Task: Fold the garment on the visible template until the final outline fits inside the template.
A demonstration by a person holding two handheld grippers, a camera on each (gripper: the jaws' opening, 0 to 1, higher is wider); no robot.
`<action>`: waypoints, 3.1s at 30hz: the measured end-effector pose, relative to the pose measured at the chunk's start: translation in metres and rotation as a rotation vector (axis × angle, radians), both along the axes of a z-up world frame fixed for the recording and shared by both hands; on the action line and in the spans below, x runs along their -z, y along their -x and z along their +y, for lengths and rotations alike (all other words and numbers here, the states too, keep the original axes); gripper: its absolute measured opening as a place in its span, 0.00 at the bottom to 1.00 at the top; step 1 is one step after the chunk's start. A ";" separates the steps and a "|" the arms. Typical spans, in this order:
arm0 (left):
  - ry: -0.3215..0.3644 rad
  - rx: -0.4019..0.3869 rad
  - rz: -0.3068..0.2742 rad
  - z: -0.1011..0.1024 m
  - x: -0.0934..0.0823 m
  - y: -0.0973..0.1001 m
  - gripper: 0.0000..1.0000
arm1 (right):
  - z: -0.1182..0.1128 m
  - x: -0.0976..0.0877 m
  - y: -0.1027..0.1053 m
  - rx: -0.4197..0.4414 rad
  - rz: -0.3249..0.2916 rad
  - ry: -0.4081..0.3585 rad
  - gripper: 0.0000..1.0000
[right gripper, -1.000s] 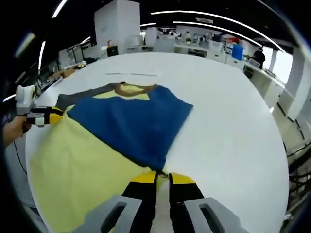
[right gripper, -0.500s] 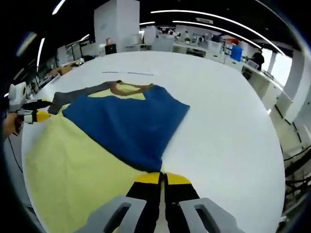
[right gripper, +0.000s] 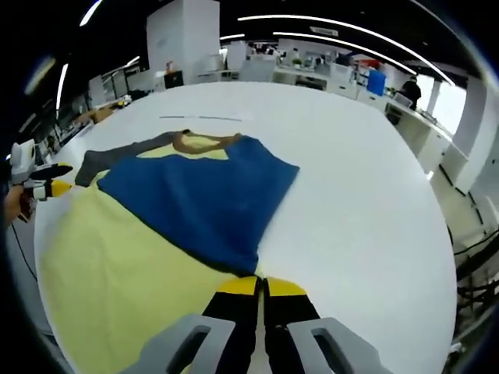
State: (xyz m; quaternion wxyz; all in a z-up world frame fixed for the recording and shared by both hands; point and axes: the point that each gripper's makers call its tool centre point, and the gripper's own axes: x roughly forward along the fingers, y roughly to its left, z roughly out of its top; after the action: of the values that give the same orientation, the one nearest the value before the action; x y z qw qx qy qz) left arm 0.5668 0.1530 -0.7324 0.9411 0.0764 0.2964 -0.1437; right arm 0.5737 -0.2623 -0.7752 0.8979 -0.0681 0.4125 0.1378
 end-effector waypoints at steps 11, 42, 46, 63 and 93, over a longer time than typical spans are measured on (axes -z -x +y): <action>0.017 -0.051 -0.002 0.021 -0.003 0.003 0.60 | -0.006 -0.014 -0.003 0.007 -0.060 -0.034 0.09; 0.033 -0.152 -0.016 0.062 -0.008 0.003 0.67 | 0.068 -0.109 0.036 -0.278 -0.246 -0.288 0.99; 0.020 -0.160 -0.013 0.066 -0.005 0.002 0.63 | 0.071 -0.112 0.045 -0.291 -0.246 -0.282 0.99; 0.016 -0.235 0.040 0.075 0.020 -0.006 0.34 | 0.082 -0.113 0.080 -0.298 -0.235 -0.316 0.99; 0.172 -0.411 0.029 0.078 0.028 -0.019 0.00 | 0.071 -0.097 0.094 -0.255 -0.192 -0.271 0.98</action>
State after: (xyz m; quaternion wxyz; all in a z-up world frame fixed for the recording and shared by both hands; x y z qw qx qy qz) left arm 0.5854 0.2309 -0.7608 0.9493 -0.0684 0.3058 0.0255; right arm 0.4797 -0.1917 -0.6786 0.9093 -0.0111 0.2908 0.2976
